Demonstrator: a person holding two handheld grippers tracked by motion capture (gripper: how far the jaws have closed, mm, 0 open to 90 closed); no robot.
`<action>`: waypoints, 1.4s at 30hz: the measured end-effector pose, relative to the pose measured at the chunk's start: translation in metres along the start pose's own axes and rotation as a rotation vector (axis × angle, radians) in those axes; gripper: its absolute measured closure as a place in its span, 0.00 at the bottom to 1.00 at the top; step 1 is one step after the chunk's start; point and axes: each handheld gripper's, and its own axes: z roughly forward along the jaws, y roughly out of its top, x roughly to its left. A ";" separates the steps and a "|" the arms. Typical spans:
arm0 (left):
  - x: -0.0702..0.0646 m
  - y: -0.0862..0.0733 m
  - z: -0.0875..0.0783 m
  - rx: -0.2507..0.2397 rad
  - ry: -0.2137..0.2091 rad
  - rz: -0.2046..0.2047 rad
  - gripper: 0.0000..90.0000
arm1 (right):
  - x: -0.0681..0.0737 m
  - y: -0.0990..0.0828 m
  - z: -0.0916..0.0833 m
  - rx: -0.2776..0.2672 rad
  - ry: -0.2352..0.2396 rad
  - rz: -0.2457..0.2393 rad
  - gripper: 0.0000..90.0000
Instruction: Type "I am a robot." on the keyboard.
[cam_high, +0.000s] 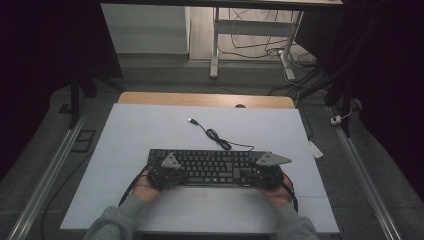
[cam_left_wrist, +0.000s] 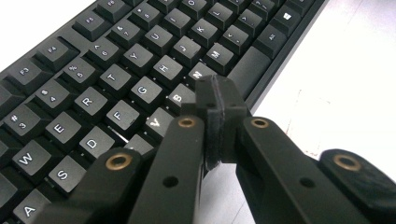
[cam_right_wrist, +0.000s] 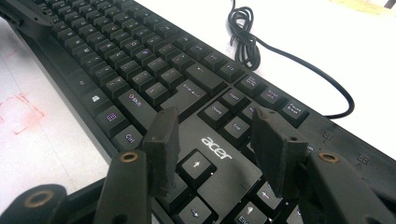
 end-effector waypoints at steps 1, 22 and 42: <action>0.000 0.000 0.001 0.002 0.001 0.004 0.99 | 0.000 0.000 0.000 0.000 -0.001 0.000 0.58; -0.002 0.000 0.005 0.014 0.032 0.028 0.99 | 0.000 0.000 0.000 0.000 -0.003 -0.001 0.57; 0.029 -0.007 -0.039 -0.171 0.089 -0.189 0.55 | 0.000 0.000 -0.001 -0.004 0.001 0.004 0.57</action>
